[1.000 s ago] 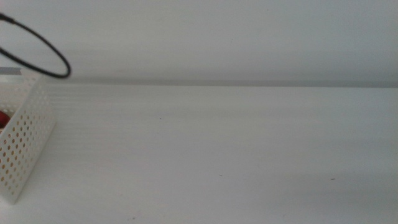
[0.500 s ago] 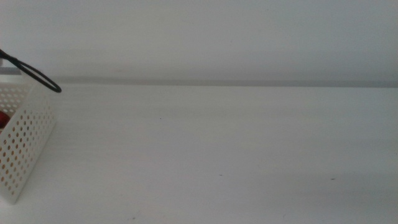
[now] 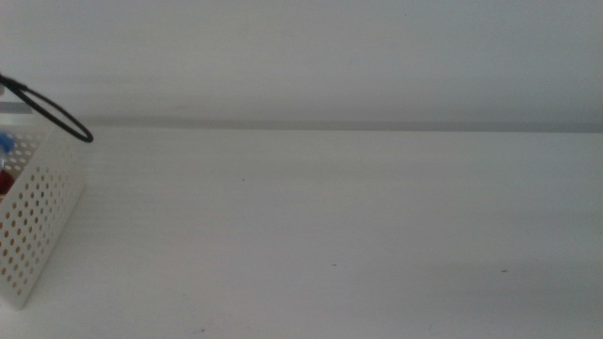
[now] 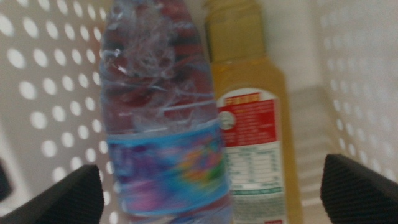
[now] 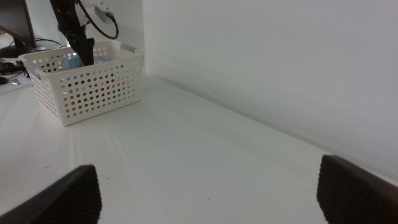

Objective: Use arms to grab the bottles and put them into the dustbin to the left of the table.

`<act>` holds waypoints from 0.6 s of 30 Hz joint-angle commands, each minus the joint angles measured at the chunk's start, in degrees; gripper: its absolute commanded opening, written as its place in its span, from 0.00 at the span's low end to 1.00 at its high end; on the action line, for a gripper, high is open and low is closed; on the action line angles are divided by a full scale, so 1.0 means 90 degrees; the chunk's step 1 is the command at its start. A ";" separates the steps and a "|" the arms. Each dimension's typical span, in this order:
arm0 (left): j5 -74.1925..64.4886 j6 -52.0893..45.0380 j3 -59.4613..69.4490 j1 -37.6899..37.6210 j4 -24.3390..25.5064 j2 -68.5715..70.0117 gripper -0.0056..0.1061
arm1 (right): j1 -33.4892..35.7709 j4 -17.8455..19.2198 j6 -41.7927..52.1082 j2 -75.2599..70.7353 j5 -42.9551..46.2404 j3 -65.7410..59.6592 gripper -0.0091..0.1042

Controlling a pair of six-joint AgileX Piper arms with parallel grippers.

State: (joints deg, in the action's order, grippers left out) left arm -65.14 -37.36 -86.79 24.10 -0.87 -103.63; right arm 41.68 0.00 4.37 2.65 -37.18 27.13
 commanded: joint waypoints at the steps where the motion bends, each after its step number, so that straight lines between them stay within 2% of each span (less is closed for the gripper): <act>1: -0.0116 0.0065 -0.0039 -0.0183 0.0097 0.0481 0.89 | 0.0007 0.0057 0.0005 -0.0033 0.0068 -0.0060 0.90; 8: -0.0130 0.1871 -0.0039 -0.1365 0.1240 0.2087 0.89 | 0.0007 0.0057 0.0005 -0.0033 0.0068 -0.0060 0.90; 14: -0.0476 0.2231 -0.0027 -0.2780 0.1253 0.3332 0.89 | 0.0007 0.0057 0.0005 -0.0033 0.0068 -0.0060 0.90; 18: -0.0134 0.2312 0.0427 -0.3945 0.1282 0.4410 0.89 | 0.0007 0.0057 0.0005 -0.0033 0.0068 -0.0060 0.90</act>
State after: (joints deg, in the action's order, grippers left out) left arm -67.37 -17.50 -84.51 -7.61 10.67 -67.74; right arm 41.68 0.00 4.37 2.65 -37.18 27.13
